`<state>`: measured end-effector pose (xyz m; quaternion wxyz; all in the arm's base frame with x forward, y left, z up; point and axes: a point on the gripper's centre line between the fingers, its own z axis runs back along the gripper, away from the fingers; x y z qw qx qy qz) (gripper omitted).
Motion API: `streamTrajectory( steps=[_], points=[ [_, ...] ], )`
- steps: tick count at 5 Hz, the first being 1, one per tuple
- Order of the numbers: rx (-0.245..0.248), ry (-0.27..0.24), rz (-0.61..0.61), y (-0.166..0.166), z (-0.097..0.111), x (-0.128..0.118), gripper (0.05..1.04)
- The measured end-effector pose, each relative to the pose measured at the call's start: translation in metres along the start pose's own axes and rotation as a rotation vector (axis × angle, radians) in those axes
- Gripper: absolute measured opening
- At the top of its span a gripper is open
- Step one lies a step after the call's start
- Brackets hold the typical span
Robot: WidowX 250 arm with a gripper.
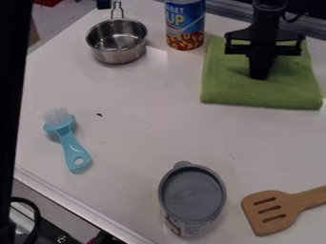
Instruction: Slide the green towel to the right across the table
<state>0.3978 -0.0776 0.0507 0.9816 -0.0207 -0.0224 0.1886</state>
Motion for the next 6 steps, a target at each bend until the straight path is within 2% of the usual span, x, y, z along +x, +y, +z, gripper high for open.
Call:
streamTrajectory(
  steps=[2,3,5,6],
  points=[
    [-0.01,0.035,-0.164,-0.004,-0.001,-0.038,0.052],
    [0.0,0.048,-0.269,-0.007,-0.001,-0.061,0.052],
    [0.013,0.032,-0.352,-0.02,-0.001,-0.074,0.052],
    [0.013,0.012,-0.327,-0.034,-0.001,-0.072,0.052]
  ],
)
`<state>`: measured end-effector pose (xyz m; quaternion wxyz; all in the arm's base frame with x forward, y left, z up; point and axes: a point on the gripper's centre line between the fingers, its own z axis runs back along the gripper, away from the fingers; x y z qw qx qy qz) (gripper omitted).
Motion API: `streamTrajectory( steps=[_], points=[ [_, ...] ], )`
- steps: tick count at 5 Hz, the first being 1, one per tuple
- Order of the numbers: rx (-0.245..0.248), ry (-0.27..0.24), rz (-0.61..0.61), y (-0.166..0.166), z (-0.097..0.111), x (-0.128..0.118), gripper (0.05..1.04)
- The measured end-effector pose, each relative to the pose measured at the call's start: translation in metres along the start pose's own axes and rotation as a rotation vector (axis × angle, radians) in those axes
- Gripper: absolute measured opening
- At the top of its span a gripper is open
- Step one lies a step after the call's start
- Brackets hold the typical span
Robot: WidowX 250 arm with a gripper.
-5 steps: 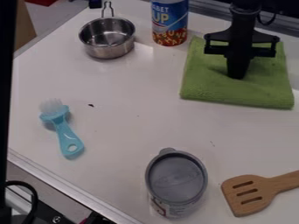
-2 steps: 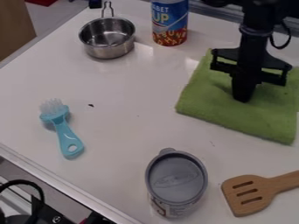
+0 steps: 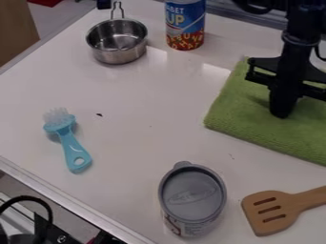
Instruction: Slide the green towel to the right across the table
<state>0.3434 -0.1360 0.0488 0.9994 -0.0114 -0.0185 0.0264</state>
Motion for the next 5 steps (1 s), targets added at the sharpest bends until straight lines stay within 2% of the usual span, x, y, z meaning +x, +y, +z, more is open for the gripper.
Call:
streamTrajectory(
  steps=[1,2,3,5],
  points=[
    [0.008,-0.019,0.003,-0.011,-0.001,0.009,0.052],
    [0.006,-0.016,0.005,-0.018,-0.001,0.02,0.052],
    [0.01,-0.043,-0.02,-0.027,-0.001,0.028,0.052],
    [0.0,-0.043,-0.01,-0.031,-0.002,0.031,0.052]
  ],
)
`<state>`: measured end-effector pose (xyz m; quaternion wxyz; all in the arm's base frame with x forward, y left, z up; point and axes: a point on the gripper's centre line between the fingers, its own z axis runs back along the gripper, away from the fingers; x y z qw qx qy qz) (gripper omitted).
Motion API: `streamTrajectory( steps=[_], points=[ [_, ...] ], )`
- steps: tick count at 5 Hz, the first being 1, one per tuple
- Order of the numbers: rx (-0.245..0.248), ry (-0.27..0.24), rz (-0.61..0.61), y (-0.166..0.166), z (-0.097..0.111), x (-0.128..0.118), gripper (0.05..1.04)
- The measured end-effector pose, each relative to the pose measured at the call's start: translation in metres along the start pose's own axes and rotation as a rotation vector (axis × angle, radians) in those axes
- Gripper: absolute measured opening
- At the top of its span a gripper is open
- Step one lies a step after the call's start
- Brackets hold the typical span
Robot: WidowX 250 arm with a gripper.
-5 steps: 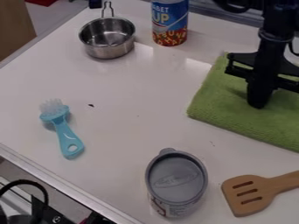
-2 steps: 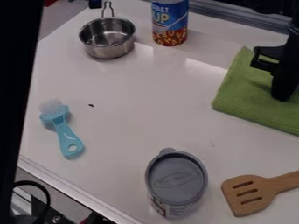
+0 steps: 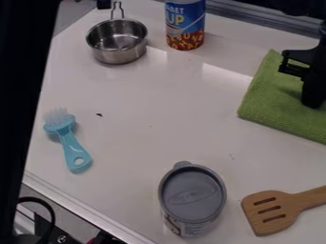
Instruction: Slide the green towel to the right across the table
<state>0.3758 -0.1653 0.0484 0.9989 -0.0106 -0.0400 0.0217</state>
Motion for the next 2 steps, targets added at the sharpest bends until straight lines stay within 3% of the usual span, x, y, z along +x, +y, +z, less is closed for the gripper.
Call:
streamTrajectory(
  steps=[1,2],
  points=[
    [0.005,-0.002,0.015,0.0018,0.0014,-0.003,0.071],
    [0.004,0.023,0.058,0.0062,0.0109,-0.0067,0.208]
  ],
)
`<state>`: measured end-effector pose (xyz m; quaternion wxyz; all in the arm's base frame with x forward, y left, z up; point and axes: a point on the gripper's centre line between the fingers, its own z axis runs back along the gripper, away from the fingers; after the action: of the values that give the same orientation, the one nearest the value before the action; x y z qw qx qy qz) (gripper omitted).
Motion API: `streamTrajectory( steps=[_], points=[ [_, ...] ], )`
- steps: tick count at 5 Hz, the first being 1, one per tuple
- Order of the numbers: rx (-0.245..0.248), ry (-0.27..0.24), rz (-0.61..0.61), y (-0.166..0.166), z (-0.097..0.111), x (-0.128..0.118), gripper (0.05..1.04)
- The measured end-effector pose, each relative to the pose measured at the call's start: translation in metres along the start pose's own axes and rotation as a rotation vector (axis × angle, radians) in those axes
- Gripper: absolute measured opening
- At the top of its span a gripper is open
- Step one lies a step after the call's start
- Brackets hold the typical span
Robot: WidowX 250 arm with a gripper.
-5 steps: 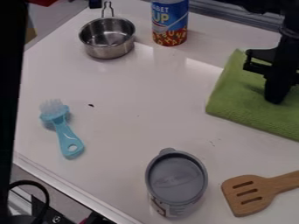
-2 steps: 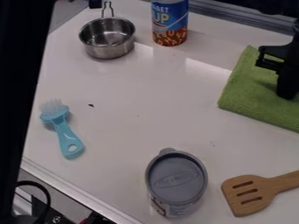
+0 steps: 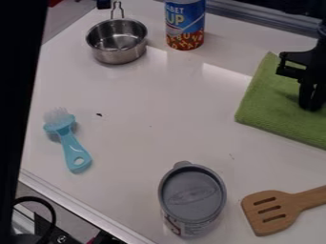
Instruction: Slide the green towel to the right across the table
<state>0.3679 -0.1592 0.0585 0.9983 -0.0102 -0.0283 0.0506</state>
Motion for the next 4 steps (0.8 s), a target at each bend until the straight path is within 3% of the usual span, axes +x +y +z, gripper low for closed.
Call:
streamTrajectory(
  steps=[1,3,4],
  points=[
    [-0.045,0.023,0.011,-0.003,0.027,0.006,0.438],
    [-0.114,0.016,0.025,0.0,0.066,0.008,0.975],
    [-0.132,0.016,0.038,0.005,0.078,0.007,0.999]
  ],
)
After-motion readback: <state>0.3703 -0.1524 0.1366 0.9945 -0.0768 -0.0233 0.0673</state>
